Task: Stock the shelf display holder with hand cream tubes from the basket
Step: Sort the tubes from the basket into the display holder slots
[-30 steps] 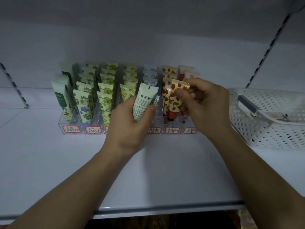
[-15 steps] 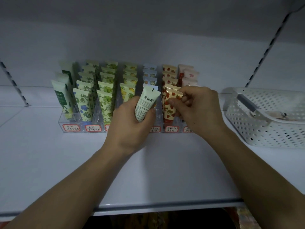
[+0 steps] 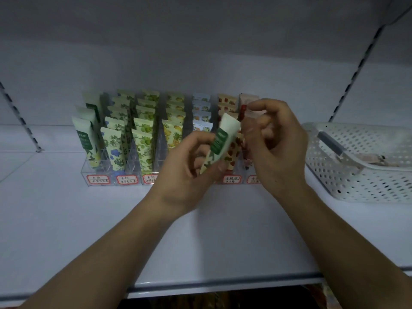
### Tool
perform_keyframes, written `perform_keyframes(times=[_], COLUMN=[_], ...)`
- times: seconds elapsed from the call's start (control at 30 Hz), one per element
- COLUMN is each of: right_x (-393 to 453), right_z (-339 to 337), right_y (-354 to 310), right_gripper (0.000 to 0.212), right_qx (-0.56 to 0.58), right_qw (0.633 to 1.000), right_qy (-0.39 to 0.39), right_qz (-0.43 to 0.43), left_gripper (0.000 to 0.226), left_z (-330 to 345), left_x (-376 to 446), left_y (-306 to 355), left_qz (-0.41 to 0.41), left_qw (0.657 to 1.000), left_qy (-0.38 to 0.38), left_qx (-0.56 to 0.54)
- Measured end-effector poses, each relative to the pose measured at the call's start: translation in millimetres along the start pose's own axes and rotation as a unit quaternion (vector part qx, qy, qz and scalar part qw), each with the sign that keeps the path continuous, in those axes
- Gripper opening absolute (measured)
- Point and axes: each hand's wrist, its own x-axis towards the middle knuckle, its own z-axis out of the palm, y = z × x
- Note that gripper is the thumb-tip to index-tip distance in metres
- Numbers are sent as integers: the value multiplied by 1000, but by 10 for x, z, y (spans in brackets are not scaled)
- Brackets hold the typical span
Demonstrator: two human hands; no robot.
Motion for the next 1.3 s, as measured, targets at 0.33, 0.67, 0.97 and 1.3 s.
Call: perform_keyframes(times=[0.33,0.67,0.97,1.3], right_x=[-8,-182,30,320], right_z=[47,340,1206,1804], right_y=[-48,-249,-791,-1051], right_gripper=[11,25,6,17], right_qx=[185,203,35,-183], right_qw=[968,951,973,944], right_qy=[-123,-188,-225,-269], right_qz=[120,138,31,-61], left_gripper=[36,15,16,27], left_z=[-8,-673,-1407,-1680], left_x=[-12,-565,-786,-715], left_y=[36,274,277,8], left_qz=[5,-29,-54,-135], left_qw=[989,930,916,900], left_qy=[71,22,188,256], left_qx=[127,366,350,327])
